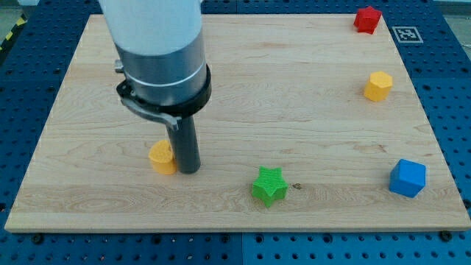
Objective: Push the yellow heart left a bit
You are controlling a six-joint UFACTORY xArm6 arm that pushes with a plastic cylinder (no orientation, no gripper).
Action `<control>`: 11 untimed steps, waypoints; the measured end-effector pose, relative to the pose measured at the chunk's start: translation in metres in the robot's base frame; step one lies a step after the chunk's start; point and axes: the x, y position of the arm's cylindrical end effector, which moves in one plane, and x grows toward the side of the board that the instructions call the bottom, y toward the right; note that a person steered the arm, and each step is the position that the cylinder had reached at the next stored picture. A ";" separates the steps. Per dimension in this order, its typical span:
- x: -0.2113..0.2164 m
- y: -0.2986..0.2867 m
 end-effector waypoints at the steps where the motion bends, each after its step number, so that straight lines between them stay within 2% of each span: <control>1: -0.038 0.000; 5: -0.028 0.033; 6: -0.048 0.035; 7: -0.037 0.035; 9: 0.043 0.025; 11: -0.007 -0.020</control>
